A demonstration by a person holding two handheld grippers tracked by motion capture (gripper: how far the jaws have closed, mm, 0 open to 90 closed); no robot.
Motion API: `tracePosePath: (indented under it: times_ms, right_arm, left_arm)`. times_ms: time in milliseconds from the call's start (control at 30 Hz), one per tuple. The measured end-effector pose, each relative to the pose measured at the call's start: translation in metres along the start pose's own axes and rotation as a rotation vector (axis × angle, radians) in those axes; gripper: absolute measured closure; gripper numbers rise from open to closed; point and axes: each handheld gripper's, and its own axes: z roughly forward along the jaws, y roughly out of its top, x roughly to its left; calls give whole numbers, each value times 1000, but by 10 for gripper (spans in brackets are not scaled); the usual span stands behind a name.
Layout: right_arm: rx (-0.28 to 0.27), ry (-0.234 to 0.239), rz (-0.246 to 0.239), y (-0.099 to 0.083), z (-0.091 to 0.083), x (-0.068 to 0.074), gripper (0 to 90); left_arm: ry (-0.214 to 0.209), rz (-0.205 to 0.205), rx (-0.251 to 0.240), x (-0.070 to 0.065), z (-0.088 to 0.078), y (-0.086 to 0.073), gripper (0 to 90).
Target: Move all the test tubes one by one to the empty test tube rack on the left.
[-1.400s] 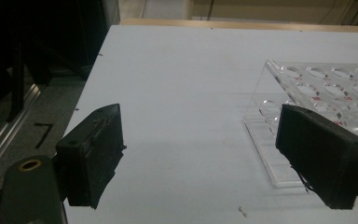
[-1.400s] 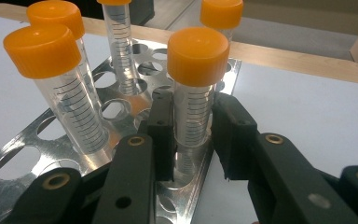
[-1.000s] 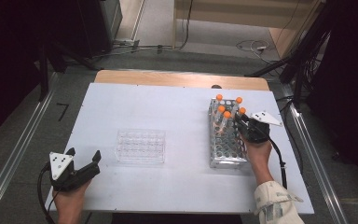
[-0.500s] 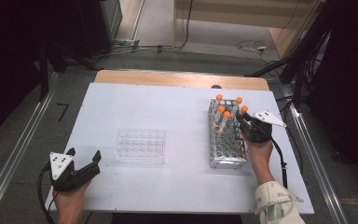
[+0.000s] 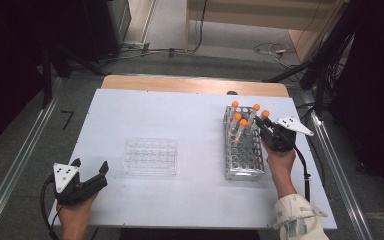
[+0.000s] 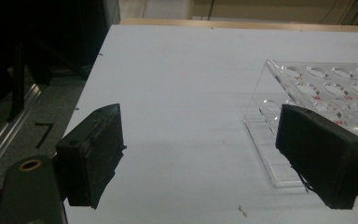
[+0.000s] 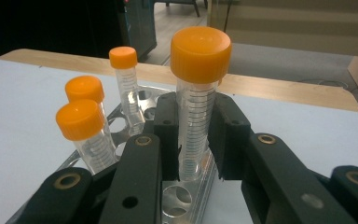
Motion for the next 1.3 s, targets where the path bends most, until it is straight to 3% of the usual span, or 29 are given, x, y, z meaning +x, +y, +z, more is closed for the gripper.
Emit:
tracePosePath:
  times_ms: [800,1300]
  right_arm:
    - [-46,37,-18,16,-25,8,719]
    - [-68,168,-65,29,-63,33,718]
  left_arm:
    - [1,-1,-2,0,-1,0,151]
    - [-47,-6,-22,-6,-7,5,167]
